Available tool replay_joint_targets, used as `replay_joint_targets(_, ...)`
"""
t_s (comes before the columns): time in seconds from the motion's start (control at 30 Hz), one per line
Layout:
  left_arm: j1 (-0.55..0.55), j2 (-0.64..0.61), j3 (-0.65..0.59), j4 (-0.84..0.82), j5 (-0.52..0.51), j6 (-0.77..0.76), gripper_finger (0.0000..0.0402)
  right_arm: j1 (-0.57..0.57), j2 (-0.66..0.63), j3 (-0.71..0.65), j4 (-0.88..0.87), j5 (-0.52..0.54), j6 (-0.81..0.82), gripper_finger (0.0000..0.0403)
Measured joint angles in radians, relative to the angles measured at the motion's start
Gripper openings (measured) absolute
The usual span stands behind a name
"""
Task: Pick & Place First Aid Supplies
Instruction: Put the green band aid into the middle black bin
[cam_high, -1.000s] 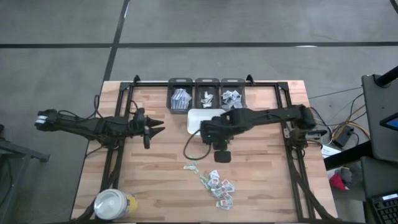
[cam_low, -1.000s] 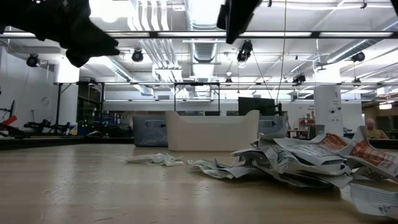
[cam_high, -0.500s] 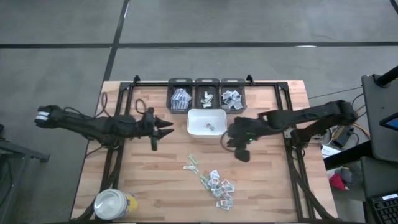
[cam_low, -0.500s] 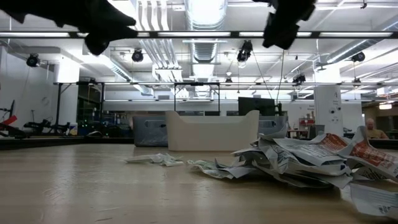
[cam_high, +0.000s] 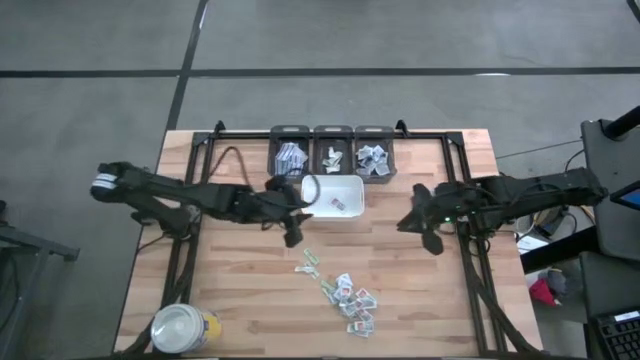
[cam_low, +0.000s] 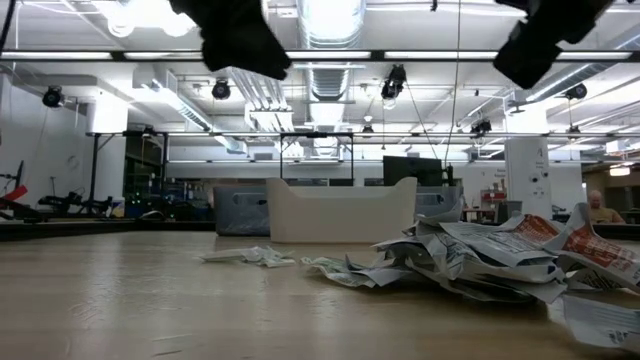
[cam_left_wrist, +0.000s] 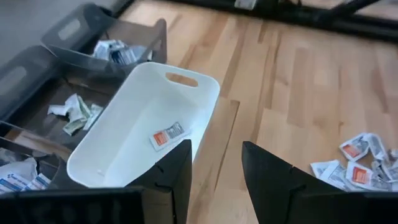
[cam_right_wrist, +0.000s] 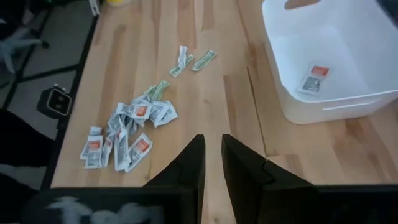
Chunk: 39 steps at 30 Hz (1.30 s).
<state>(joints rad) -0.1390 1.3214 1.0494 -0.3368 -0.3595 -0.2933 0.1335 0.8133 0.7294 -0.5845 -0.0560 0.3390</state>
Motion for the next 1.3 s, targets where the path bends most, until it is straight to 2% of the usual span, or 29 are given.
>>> replay_joint_targets(0.27, 0.000, 0.246, 0.319, -0.306, -0.001, -0.052, 0.0135, 0.000, -0.250, -0.124, 0.034, 0.000, -0.018, 0.0052)
replay_joint_targets(0.53, -0.001, 0.501, 0.644, -0.623, 0.006, -0.089, 0.0136, 0.000, -0.432, -0.225, 0.145, 0.000, -0.035, 0.0052)
replay_joint_targets(0.7, -0.002, 0.616, 0.777, -0.766, 0.114, -0.139, 0.0135, 0.000, -0.524, -0.276, 0.156, 0.000, -0.040, 0.0052)
replay_joint_targets(0.87, -0.023, 0.668, 0.822, -0.877, 0.224, -0.298, 0.0135, 0.000, -0.592, -0.304, 0.157, 0.000, -0.033, 0.0052)
replay_joint_targets(1.03, -0.052, 0.675, 0.790, -0.884, 0.296, -0.420, 0.0136, 0.000, -0.622, -0.312, 0.154, 0.001, -0.032, 0.0052)
replay_joint_targets(1.3, -0.081, 0.675, 0.740, -0.859, 0.307, -0.548, 0.0136, 0.000, -0.622, -0.312, 0.149, 0.000, -0.036, 0.0052)
